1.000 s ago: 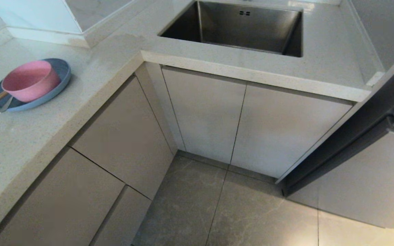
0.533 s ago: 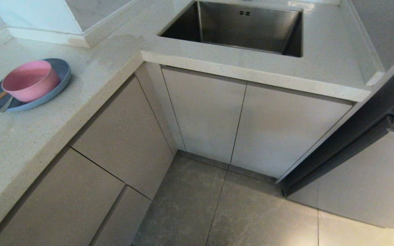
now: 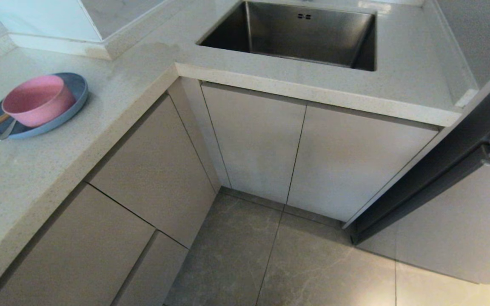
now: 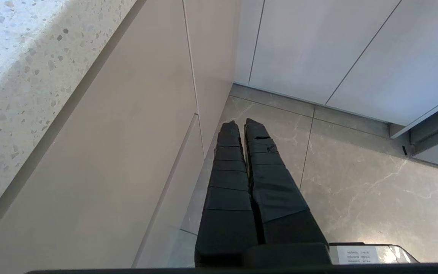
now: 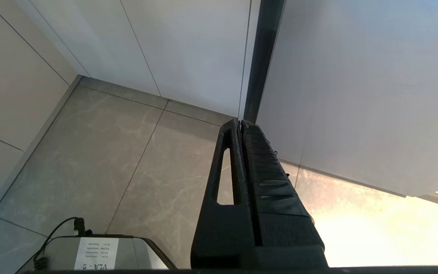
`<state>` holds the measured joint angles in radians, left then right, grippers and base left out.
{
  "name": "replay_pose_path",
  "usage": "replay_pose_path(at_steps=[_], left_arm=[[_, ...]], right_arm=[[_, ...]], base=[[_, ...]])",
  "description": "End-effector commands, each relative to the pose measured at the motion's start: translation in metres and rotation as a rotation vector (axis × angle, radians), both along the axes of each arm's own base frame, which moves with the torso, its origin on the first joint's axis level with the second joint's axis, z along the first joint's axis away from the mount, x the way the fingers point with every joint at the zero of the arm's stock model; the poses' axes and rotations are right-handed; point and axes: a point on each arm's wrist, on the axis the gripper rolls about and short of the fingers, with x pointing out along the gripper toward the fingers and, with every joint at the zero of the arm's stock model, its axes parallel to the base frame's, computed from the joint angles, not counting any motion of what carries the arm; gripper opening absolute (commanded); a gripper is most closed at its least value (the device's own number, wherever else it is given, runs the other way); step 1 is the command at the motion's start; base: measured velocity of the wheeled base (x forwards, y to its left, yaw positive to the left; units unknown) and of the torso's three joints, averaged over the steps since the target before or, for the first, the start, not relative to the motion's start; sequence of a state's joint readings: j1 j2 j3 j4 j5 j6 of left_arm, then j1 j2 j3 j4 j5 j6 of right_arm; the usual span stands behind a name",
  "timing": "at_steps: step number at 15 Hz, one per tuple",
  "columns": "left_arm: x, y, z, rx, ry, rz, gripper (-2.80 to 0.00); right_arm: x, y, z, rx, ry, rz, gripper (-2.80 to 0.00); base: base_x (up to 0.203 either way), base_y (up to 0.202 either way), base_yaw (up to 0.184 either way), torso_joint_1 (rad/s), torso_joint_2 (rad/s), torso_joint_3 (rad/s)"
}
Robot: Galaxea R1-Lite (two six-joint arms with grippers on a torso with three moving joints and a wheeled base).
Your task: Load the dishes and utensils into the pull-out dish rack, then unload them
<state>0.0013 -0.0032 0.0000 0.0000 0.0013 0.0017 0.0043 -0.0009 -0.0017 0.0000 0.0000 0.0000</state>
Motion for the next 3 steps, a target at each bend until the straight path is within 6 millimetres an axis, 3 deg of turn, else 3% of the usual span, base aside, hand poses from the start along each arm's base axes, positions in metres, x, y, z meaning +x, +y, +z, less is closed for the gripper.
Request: replay_pose_path(at_steps=[1, 3], left_arm=[[0.0002, 0.0000, -0.0004, 0.000, 0.003, 0.001, -2.80], [0.0002, 0.0000, -0.0004, 0.000, 0.003, 0.001, -2.80]], right_arm=[[0.0001, 0.0000, 0.0000, 0.000, 0.001, 0.000, -2.80], [0.0001, 0.0000, 0.0000, 0.000, 0.001, 0.000, -2.80]], base=[[0.000, 0.000, 0.000, 0.000, 0.00, 0.000], [0.000, 0.000, 0.000, 0.000, 0.00, 0.000]])
